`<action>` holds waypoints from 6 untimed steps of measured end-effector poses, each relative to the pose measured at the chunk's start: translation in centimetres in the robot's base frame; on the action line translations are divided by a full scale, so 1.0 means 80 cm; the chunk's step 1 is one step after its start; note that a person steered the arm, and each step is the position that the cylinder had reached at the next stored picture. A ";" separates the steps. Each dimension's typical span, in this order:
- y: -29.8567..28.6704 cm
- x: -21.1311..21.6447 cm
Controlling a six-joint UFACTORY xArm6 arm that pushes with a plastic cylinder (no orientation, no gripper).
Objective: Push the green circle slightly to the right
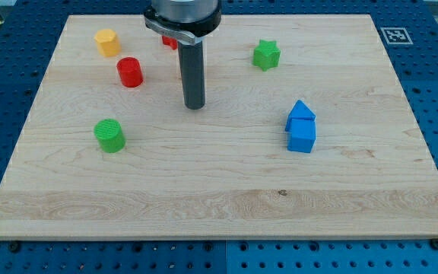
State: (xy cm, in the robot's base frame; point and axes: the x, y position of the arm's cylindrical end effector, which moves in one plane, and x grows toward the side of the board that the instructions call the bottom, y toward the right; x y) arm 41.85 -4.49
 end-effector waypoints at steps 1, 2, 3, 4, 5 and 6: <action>-0.025 0.020; -0.042 0.025; -0.079 0.025; -0.141 0.026; -0.191 0.029; -0.203 0.072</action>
